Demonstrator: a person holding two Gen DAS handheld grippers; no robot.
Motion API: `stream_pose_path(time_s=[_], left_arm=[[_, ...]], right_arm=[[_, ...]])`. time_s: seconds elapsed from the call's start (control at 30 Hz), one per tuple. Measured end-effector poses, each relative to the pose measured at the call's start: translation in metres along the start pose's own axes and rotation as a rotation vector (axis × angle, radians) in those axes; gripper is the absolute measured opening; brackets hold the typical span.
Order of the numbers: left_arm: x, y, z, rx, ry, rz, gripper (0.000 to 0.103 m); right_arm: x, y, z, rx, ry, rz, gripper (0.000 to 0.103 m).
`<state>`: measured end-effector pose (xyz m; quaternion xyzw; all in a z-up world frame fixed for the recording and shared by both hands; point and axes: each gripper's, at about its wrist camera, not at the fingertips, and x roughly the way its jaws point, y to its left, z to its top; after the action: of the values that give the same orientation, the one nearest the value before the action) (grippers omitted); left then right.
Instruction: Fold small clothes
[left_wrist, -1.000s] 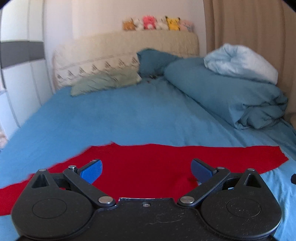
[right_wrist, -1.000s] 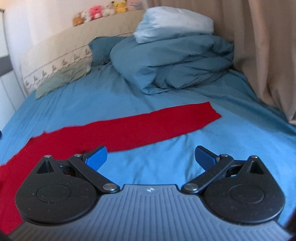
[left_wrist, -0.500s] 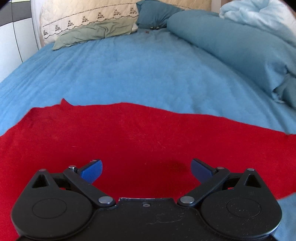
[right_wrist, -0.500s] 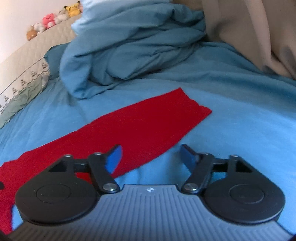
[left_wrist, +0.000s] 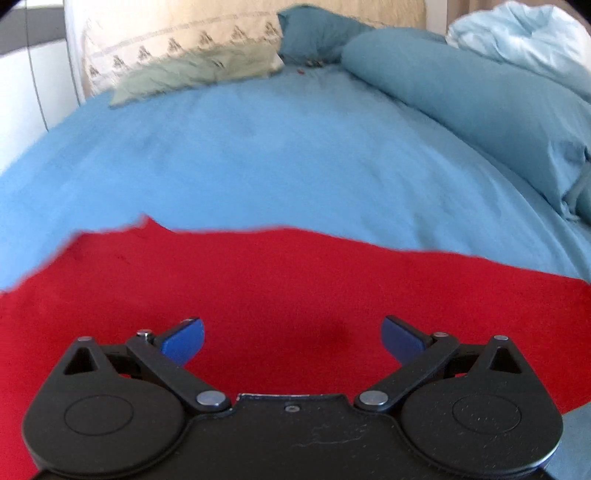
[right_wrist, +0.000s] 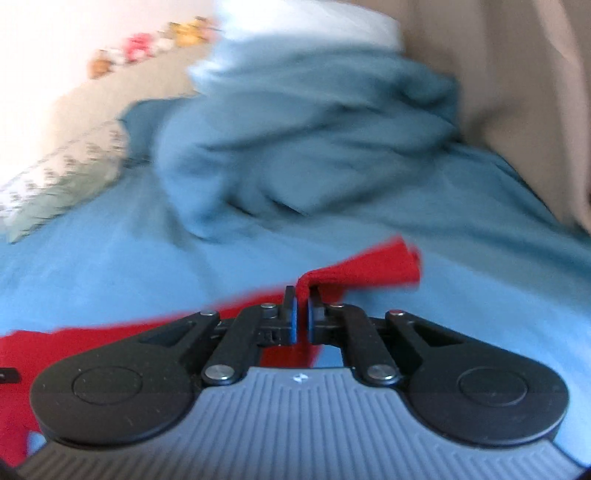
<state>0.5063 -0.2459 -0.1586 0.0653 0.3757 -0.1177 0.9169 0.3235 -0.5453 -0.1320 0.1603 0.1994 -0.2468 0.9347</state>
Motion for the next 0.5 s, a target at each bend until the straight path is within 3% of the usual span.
stream_pose_path(time_s=[0.13,0.27,0.4,0.5], left_arm=[[-0.028,0.054,0.007,0.002,-0.053,0.059,0.103],[-0.063,0.124,-0.004,-0.063,-0.109,0.134,0.103],[-0.086,0.186,-0.032,-0.121,-0.112,0.232,0.103],[-0.095,0.224,-0.062,-0.181,-0.107,0.245,0.103]], right_arm=[[-0.020,0.087,0.026,-0.047,-0.046,0.196,0.020],[-0.042,0.196,0.020,-0.109,-0.048,0.454,0.020],[-0.048,0.305,-0.038,-0.203,0.056,0.705,0.020],[-0.041,0.361,-0.099,-0.294,0.197,0.767,0.020]])
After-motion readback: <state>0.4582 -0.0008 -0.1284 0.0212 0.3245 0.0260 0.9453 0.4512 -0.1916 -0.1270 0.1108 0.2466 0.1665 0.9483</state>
